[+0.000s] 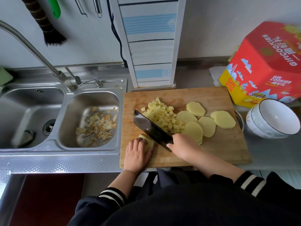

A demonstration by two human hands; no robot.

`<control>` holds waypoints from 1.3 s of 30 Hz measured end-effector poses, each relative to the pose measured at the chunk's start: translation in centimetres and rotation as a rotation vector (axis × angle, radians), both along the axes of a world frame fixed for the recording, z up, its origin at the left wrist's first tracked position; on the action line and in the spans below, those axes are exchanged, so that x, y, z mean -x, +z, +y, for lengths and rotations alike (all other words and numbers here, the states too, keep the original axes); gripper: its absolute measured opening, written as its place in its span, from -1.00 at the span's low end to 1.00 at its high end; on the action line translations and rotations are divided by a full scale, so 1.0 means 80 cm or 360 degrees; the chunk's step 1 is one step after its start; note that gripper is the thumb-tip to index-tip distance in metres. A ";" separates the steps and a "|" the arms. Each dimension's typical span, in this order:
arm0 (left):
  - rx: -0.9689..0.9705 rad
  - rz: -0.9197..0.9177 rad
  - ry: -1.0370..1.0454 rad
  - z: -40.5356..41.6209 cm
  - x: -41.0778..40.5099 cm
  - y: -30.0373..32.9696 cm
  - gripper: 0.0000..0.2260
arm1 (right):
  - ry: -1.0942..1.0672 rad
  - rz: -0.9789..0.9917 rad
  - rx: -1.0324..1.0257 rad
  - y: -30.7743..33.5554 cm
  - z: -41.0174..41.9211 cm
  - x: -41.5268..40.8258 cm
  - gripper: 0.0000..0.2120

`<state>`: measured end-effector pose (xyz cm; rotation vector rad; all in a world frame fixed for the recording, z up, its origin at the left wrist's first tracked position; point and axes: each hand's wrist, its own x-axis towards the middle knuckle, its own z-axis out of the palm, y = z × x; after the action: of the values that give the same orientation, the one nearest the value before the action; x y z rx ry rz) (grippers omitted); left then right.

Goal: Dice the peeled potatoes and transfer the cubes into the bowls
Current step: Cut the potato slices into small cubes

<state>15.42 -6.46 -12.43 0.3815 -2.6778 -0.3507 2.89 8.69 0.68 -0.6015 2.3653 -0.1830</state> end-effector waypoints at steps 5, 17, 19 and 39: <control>-0.0001 0.0025 -0.0029 0.002 -0.007 0.004 -0.72 | 0.0115 0.0209 0.0071 0.015 0.009 -0.010 -0.73; -0.0031 -0.0094 -0.0027 -0.002 -0.003 0.014 -0.70 | 0.0447 0.0246 -0.0089 0.021 0.000 -0.032 -0.87; -0.0037 -0.0098 -0.0025 -0.002 -0.003 0.014 -0.68 | 0.0447 0.0244 -0.0112 0.021 -0.002 -0.032 -0.86; -0.0061 -0.0103 -0.0004 0.002 -0.006 0.014 -0.66 | 0.0122 0.0021 0.0025 -0.002 0.002 -0.018 -0.74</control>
<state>15.93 -6.30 -11.28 0.4076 -2.7383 -0.3973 4.34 8.85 0.51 -0.7014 2.3508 -0.1644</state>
